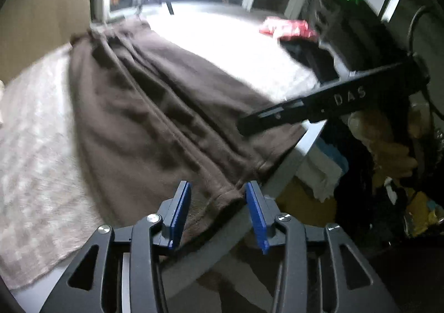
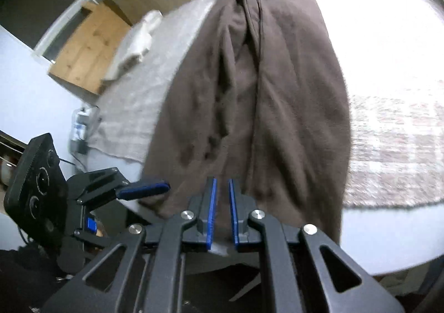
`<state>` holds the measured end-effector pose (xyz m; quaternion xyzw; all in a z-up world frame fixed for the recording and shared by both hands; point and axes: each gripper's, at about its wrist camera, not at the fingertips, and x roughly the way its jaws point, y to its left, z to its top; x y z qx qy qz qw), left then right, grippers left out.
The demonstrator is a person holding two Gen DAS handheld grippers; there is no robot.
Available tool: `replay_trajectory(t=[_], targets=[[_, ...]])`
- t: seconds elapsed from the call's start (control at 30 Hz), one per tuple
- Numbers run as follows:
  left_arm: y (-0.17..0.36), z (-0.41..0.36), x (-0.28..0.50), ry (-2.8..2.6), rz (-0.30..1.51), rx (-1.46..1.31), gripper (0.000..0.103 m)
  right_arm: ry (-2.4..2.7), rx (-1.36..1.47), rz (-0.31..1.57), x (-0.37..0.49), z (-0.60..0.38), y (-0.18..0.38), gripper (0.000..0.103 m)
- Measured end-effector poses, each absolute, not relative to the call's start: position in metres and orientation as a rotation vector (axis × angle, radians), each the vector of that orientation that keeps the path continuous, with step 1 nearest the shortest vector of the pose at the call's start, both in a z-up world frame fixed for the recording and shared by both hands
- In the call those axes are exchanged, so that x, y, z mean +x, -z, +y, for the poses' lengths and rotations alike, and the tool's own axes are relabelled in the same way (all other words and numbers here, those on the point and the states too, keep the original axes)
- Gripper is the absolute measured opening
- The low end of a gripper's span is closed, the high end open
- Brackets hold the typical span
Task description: Fold clothes
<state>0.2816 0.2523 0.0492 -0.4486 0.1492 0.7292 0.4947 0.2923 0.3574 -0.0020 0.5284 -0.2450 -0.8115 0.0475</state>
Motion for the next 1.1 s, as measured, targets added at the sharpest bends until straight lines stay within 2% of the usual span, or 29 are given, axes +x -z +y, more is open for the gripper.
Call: replay_trajectory(t=[0.13, 0.23, 0.33, 0.37, 0.63, 0.77, 0.83, 0.87, 0.93, 0.97, 1.03, 1.1], targets=[[-0.043, 0.245, 0.276, -1.759, 0.361, -1.135, 0.037, 2.399, 1.709, -0.641, 0.295, 0.347, 0.018, 0.010], [-0.057, 0.216, 0.266, -1.863, 0.304, -1.156, 0.039, 2.491, 1.652, -0.703, 0.317, 0.373, -0.004, 0.012], [-0.065, 0.191, 0.252, -1.966, 0.261, -1.215, 0.042, 2.643, 1.610, -0.824, 0.338, 0.417, -0.016, 0.050], [-0.066, 0.185, 0.249, -1.989, 0.250, -1.236, 0.044, 2.672, 1.605, -0.865, 0.342, 0.431, -0.016, 0.051], [-0.041, 0.202, 0.248, -1.952, 0.303, -1.347, 0.044, 2.609, 1.705, -0.869, 0.326, 0.431, 0.017, 0.052], [-0.038, 0.209, 0.253, -1.933, 0.301, -1.359, 0.044, 2.544, 1.659, -0.869, 0.322, 0.417, 0.017, 0.050], [-0.038, 0.211, 0.253, -1.922, 0.287, -1.364, 0.041, 2.530, 1.650, -0.815, 0.319, 0.406, 0.018, 0.049], [-0.038, 0.212, 0.252, -1.915, 0.280, -1.364, 0.038, 2.521, 1.656, -0.789, 0.316, 0.401, 0.019, 0.041], [-0.039, 0.213, 0.253, -1.908, 0.278, -1.352, 0.022, 2.502, 1.648, -0.802, 0.312, 0.399, 0.019, 0.033], [-0.040, 0.212, 0.252, -1.914, 0.281, -1.346, 0.012, 2.491, 1.636, -0.831, 0.311, 0.400, 0.018, 0.024], [-0.044, 0.211, 0.250, -1.906, 0.263, -1.334, 0.008, 2.468, 1.608, -0.892, 0.309, 0.403, 0.015, 0.017], [-0.051, 0.206, 0.245, -1.884, 0.199, -1.318, 0.006, 2.444, 1.538, -0.976, 0.309, 0.413, 0.004, 0.016]])
